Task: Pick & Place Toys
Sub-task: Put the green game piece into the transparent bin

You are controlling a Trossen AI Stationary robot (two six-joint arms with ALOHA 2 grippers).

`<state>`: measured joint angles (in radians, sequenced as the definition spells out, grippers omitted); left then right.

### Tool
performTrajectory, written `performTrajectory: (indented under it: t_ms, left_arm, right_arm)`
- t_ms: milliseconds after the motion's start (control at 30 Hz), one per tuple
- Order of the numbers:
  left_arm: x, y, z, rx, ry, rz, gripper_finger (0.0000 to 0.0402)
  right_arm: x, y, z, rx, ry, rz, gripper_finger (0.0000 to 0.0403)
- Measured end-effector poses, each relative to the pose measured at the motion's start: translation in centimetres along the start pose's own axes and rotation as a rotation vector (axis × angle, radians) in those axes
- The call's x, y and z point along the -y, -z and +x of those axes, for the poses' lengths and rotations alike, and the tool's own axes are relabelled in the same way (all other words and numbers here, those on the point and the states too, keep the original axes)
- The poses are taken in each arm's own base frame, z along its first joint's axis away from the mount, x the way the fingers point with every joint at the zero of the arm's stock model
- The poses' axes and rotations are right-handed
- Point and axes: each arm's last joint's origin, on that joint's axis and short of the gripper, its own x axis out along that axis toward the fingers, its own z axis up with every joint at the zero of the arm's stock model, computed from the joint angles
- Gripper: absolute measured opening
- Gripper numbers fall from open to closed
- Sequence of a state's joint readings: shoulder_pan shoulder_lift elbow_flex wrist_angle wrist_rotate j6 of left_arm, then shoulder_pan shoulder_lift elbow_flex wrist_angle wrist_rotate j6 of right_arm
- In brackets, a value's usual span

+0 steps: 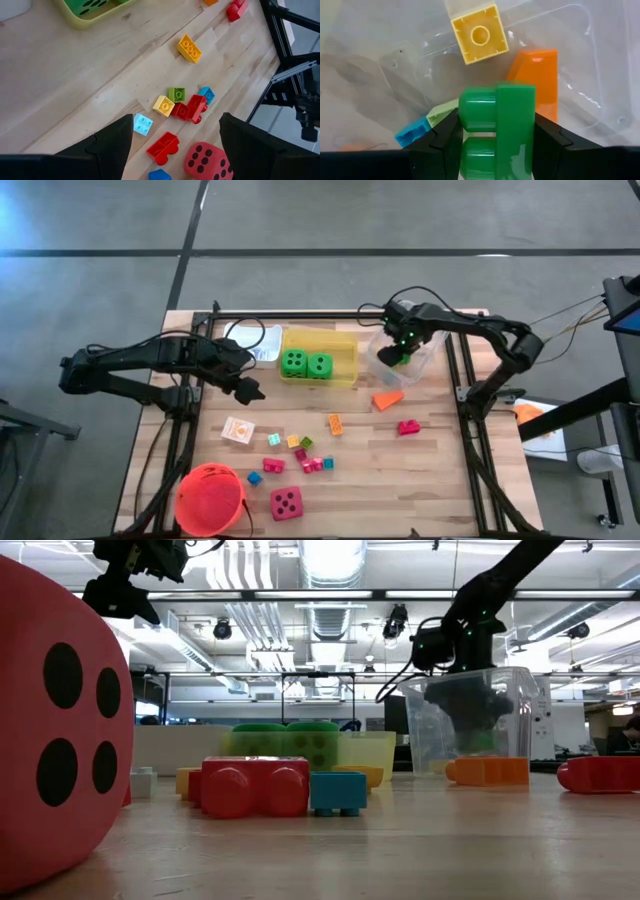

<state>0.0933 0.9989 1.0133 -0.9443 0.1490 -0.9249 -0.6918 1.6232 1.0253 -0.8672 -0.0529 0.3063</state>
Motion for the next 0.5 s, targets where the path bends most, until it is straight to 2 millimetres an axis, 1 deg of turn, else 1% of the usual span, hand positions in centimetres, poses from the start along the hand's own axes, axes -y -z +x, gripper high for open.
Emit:
performTrajectory:
  t_ms: [200, 500]
  left_arm:
    - [0.0, 0.0, 0.0, 0.0, 0.0, 0.0, 0.0284]
    - [0.0, 0.0, 0.0, 0.0, 0.0, -0.002, 0.0284]
  right_arm:
    - [-0.04, -0.16, 0.33, -0.007, 0.002, -0.005, 0.0159]
    - [-0.06, -0.15, -0.01, 0.013, -0.004, -0.018, 0.0159]
